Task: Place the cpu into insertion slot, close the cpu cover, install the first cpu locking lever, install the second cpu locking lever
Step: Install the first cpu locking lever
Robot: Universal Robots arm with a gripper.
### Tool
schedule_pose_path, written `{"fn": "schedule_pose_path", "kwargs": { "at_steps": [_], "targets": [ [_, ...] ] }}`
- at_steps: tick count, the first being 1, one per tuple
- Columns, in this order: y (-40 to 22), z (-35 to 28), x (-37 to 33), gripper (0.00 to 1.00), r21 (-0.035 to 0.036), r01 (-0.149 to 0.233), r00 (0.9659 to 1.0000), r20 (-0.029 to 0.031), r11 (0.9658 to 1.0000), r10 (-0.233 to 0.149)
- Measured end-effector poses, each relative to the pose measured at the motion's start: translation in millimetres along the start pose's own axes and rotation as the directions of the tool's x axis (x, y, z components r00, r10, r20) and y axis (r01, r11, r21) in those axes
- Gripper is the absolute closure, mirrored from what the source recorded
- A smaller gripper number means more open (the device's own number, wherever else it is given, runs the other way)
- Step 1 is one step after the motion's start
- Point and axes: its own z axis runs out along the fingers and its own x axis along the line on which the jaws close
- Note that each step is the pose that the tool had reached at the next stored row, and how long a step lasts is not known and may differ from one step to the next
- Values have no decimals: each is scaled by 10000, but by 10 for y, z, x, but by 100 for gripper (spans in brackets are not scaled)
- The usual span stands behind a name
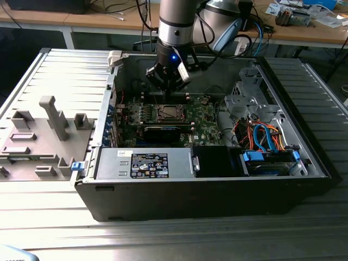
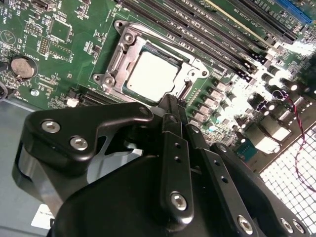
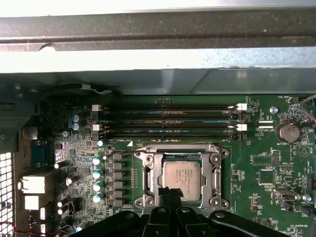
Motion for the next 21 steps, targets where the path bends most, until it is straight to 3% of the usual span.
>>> {"fn": "schedule_pose_path", "kwargs": {
  "at_steps": [7, 21],
  "targets": [
    [0, 1, 17, 89, -3, 0, 10000, 0, 10000, 0],
    [1, 1, 22, 89, -91, 3, 10000, 0, 10000, -3]
  ]
}}
